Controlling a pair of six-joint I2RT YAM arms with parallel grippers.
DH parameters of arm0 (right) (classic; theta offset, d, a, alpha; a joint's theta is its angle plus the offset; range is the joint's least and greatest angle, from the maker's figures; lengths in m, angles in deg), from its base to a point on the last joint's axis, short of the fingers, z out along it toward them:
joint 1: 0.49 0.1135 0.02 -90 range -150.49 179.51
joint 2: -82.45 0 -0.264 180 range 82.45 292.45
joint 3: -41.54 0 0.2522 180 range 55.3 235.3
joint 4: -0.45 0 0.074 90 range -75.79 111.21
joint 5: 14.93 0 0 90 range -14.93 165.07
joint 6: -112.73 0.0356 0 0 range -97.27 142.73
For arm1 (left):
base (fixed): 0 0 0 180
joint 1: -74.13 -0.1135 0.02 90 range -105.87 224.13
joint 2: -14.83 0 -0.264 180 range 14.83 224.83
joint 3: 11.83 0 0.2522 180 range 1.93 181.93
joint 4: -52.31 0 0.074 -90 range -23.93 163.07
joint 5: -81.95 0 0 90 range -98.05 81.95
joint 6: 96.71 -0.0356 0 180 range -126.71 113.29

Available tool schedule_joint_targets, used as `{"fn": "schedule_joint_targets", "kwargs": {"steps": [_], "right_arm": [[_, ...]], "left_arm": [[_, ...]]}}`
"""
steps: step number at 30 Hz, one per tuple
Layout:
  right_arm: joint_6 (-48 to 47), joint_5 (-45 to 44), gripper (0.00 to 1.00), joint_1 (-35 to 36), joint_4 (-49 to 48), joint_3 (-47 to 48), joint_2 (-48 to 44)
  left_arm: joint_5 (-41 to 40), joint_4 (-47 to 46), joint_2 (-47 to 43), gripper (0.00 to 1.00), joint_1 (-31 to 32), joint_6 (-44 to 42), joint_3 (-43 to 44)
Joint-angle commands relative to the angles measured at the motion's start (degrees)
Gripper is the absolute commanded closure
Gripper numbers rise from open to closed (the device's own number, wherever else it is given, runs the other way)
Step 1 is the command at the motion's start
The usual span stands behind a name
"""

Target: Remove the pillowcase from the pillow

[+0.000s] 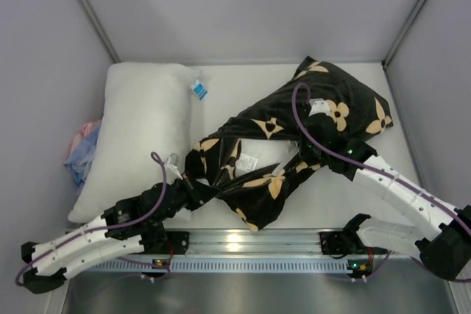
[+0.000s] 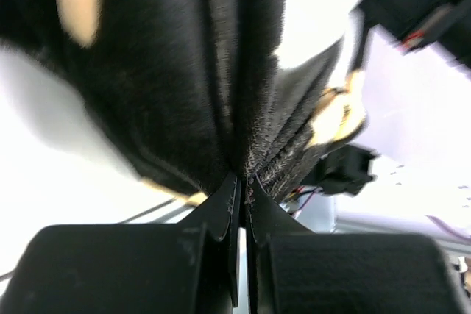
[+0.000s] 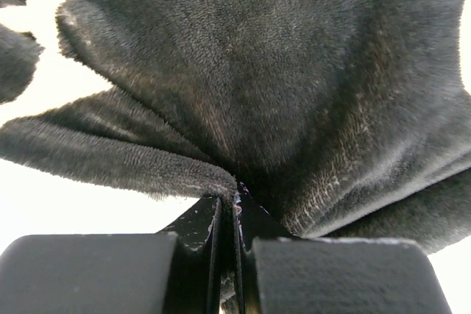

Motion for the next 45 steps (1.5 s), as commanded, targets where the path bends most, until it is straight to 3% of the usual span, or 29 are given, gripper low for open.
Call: {"fn": "schedule_joint_targets", "kwargs": {"steps": [1, 8, 13, 17, 25, 26, 27, 30, 36, 37, 45], "right_arm": [[-0.9, -3.3, 1.0, -3.7, -1.1, -2.3, 0.9], [-1.0, 10.3, 1.0, -3.0, -4.2, -5.8, -1.3], [-0.7, 12.6, 1.0, -2.2, -3.7, -7.5, -4.1], [-0.3, 13.2, 1.0, -1.8, -3.7, -7.6, -5.4], [-0.2, 13.3, 1.0, -0.6, -3.4, -7.5, -6.0], [-0.2, 13.3, 1.0, -0.5, -3.4, -7.6, -6.2], [0.0, 13.2, 1.0, -0.5, -3.4, -7.8, -6.5], [0.0, 13.2, 1.0, -0.4, -3.4, -8.4, -7.0], [0.0, 13.1, 1.0, -0.4, -3.1, -8.3, -7.2], [0.1, 13.1, 1.0, -0.4, -3.3, -8.5, -7.4], [0.0, 13.5, 1.0, -0.2, -3.2, -8.4, -7.2]], "left_arm": [[4.9, 1.6, 4.2, 1.0, 0.1, 3.6, -3.6], [7.0, -5.7, 12.7, 1.0, 0.2, 2.2, -5.9], [7.2, -6.9, 18.1, 1.0, 0.2, 1.9, -6.4], [9.9, -13.7, 20.5, 1.0, 0.2, 1.3, -7.5], [10.5, -14.7, 23.0, 1.0, 0.2, -3.2, -1.5], [10.6, -14.6, 23.3, 0.97, 0.2, -3.2, -1.3], [10.7, -14.2, 23.4, 0.74, 0.2, -3.0, -1.2], [10.9, -12.9, 22.7, 0.32, 0.2, -3.3, -0.5], [9.2, -7.5, 20.7, 0.24, 0.2, -11.4, 11.4], [10.4, -7.6, 24.2, 0.2, 0.2, -17.6, 18.7], [12.4, -9.3, 38.1, 0.13, 0.2, -29.3, 29.7]]}}
